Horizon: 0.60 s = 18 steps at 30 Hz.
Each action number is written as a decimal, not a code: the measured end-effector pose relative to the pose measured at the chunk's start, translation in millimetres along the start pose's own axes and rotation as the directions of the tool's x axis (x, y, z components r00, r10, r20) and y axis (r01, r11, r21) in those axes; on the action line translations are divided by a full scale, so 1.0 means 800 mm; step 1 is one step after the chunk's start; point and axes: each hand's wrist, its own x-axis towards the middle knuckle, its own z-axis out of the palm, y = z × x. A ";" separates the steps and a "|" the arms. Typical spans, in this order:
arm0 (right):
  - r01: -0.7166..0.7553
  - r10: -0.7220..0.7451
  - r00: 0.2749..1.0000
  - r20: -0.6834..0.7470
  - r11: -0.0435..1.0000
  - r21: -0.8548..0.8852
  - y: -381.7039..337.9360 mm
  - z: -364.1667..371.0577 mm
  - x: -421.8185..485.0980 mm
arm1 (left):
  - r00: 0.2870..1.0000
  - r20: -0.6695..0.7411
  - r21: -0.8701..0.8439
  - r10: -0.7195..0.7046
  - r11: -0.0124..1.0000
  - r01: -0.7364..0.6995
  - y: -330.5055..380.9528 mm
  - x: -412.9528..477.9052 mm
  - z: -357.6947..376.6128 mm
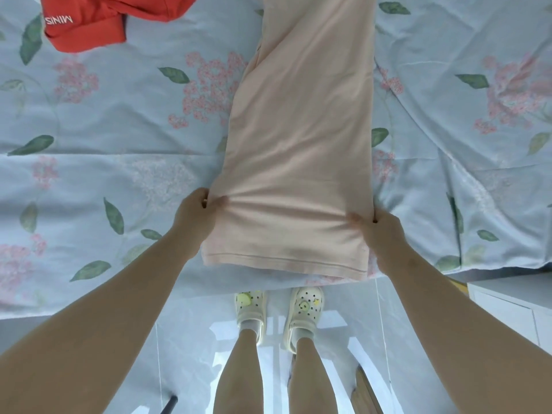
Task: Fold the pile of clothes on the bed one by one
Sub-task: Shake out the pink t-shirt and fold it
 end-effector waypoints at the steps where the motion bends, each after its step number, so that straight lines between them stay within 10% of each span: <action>1: -0.010 0.011 1.000 -0.026 0.999 0.047 0.004 -0.001 -0.003 | 1.000 -0.027 -0.039 -0.016 0.999 0.015 -0.005 -0.005 0.001; 18: -0.151 0.145 0.986 0.077 0.985 0.078 0.055 -0.050 -0.128 | 0.947 0.270 0.011 -0.172 0.984 0.176 -0.010 -0.136 -0.017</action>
